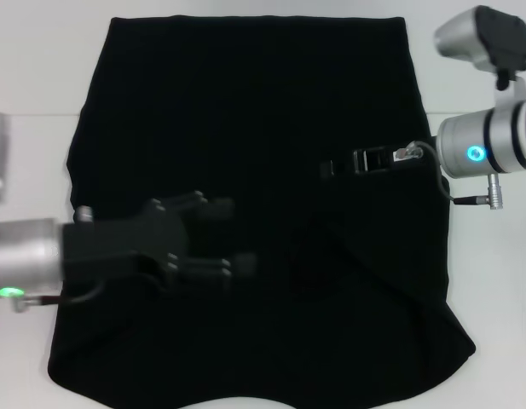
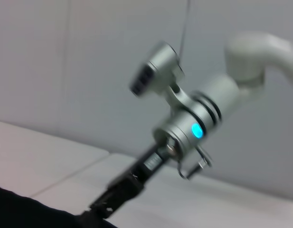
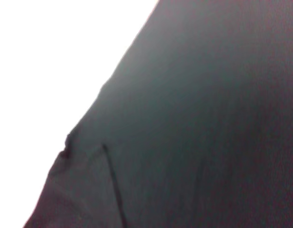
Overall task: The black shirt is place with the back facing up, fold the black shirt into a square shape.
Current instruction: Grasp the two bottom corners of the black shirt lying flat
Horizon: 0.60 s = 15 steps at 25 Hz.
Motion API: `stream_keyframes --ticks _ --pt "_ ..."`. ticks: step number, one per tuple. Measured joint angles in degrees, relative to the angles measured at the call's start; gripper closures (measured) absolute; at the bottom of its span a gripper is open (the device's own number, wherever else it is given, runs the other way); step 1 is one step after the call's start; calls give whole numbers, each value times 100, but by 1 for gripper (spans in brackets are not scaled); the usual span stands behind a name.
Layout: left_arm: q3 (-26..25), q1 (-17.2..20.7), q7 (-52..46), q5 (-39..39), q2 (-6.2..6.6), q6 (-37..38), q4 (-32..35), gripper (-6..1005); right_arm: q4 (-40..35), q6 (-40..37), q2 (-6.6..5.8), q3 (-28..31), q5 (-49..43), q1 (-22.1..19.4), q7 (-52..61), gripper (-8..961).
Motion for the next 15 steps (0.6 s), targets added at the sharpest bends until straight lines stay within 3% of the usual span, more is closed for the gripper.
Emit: stream_keyframes --ticks 5,10,12,15 --pt "-791 336 -589 24 119 584 415 93 -5 -326 -6 1 1259 -495 -1337 639" --pt "-883 821 -596 195 108 617 1056 94 -5 -636 33 -21 1613 -716 -2055 428" --pt "-885 974 -502 374 78 613 1342 94 -5 -608 68 -46 1585 -710 -2092 206" --pt "-895 1190 -303 702 -4 491 1756 95 3 -462 117 -56 1568 -664 -2086 208"
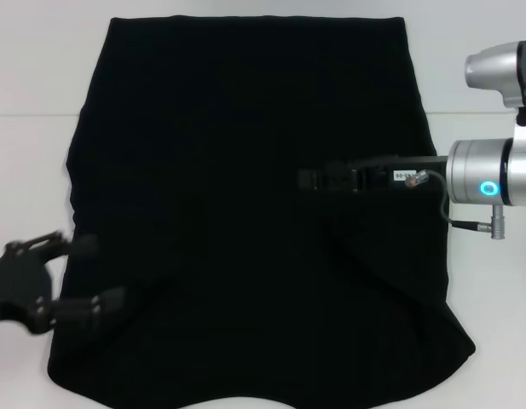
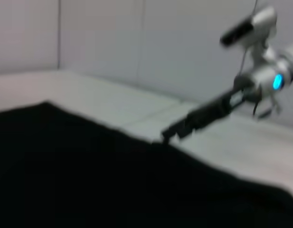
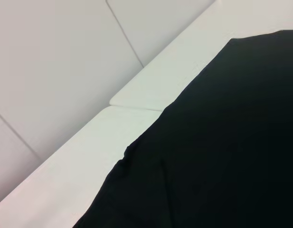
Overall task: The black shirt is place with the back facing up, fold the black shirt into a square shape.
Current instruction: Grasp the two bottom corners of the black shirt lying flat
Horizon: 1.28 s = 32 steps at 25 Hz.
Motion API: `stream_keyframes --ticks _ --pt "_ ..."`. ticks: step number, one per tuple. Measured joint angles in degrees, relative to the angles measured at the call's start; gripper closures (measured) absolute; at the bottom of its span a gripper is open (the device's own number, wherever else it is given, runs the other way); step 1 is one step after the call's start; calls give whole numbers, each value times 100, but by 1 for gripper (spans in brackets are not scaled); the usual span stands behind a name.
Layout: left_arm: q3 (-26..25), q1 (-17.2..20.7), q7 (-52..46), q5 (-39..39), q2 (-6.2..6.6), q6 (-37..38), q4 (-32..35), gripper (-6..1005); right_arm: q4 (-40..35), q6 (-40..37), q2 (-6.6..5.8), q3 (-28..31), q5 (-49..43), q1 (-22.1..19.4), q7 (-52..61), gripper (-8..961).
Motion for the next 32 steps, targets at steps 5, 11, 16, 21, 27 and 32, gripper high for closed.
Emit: stream_keyframes --ticks 5,11,16,21,27,32 --pt "-150 163 -125 353 -34 -206 267 96 1 -5 32 2 42 106 112 211" --pt "-214 177 -508 955 -43 -343 421 97 -2 24 44 -7 53 190 174 216" --pt "-199 62 -1085 1288 -8 -410 456 98 0 48 45 5 50 202 174 218" --pt "-17 -6 -1241 1455 -59 -605 441 99 -1 66 28 12 35 166 174 217" --pt "204 -86 -1450 1681 -100 -942 395 100 27 75 -13 34 36 142 174 218" --pt "288 -101 -1591 1795 -145 -1384 370 101 21 75 -16 23 22 140 174 218"
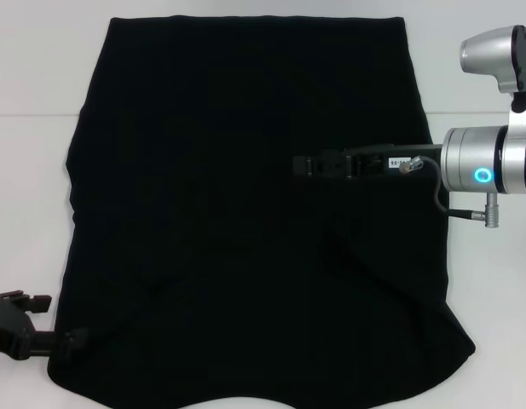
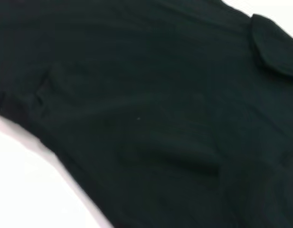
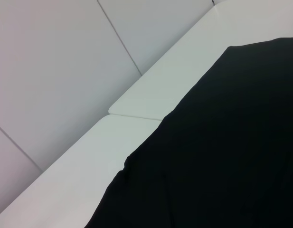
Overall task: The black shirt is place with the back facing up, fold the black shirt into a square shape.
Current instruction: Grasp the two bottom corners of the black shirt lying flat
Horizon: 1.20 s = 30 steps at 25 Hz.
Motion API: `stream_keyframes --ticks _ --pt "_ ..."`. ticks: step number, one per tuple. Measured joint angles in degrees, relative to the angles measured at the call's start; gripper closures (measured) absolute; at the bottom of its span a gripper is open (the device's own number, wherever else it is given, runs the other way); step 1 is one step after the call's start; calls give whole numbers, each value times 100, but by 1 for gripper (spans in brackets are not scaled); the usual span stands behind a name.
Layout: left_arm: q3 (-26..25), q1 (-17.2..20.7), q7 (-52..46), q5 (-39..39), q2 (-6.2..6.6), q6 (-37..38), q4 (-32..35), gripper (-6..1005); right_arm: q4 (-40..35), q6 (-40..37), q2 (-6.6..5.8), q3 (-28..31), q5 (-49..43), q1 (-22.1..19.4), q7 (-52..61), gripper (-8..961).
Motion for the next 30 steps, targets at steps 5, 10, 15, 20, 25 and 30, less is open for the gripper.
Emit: stream_keyframes --ticks 5,10,15,20,25,30 --pt "8 -8 -5 79 -10 -168 -93 102 -15 1 -6 13 0 0 0 217" --pt "38 -29 -7 119 -10 -171 -127 103 -18 14 -10 16 5 6 0 217" --pt "118 -53 -14 160 -11 -149 -138 104 -18 37 -9 16 14 13 0 217" --pt "134 -54 -17 169 -10 -147 -139 105 -18 65 -9 16 24 -1 0 218" --pt "169 -57 -18 175 -11 -147 -178 106 -13 65 -9 17 29 0 0 218" --pt "221 -60 -19 175 7 -170 -178 107 -13 65 -9 26 32 0 0 218"
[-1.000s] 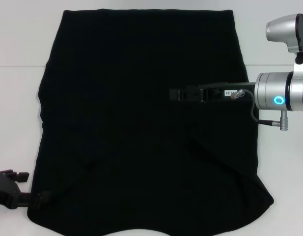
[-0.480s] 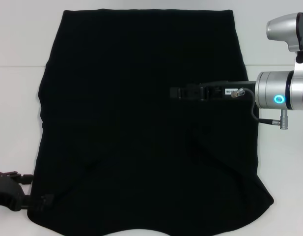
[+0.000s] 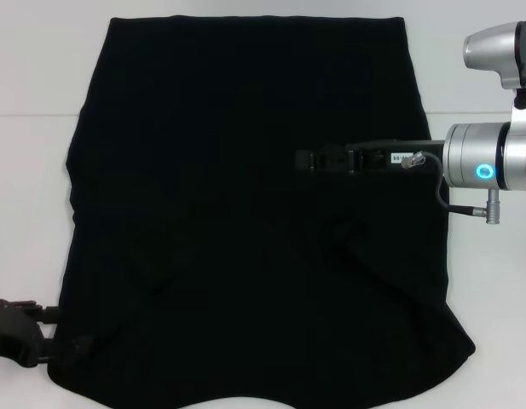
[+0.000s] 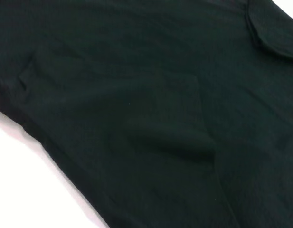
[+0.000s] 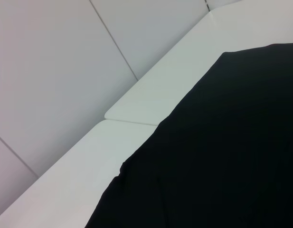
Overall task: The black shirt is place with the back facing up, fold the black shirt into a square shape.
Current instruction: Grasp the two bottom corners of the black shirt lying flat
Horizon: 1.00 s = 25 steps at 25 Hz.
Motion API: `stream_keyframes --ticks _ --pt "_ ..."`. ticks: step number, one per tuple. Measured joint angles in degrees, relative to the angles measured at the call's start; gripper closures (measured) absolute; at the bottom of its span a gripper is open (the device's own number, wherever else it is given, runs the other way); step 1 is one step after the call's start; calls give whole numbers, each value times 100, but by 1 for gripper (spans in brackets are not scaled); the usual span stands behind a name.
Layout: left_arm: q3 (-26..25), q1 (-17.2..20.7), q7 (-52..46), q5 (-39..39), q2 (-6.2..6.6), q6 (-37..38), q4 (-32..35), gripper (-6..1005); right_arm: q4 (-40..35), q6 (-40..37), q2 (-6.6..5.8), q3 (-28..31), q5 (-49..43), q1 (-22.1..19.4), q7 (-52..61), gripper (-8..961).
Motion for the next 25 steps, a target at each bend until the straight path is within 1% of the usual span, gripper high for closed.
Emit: stream_keyframes --ticks 4,10,12,18,23,25 --pt "19 -2 -3 0 7 -58 -14 108 -10 -2 -2 0 0 0 0 218" --pt "12 -2 -4 0 9 -83 -20 290 -13 -19 -7 -1 0 7 0 218" --pt "14 -2 -4 0 9 -88 -20 553 -13 -32 -7 -1 0 7 0 218" --pt "-1 -2 -4 0 9 -92 -17 758 -13 -40 -19 -1 0 -5 4 217" --pt "-12 -3 -4 0 9 -52 -8 981 -12 -38 -59 -1 -2 -21 47 217" --pt "-16 -2 -3 0 13 -29 -8 983 -12 -30 -74 -1 -5 -20 82 217"
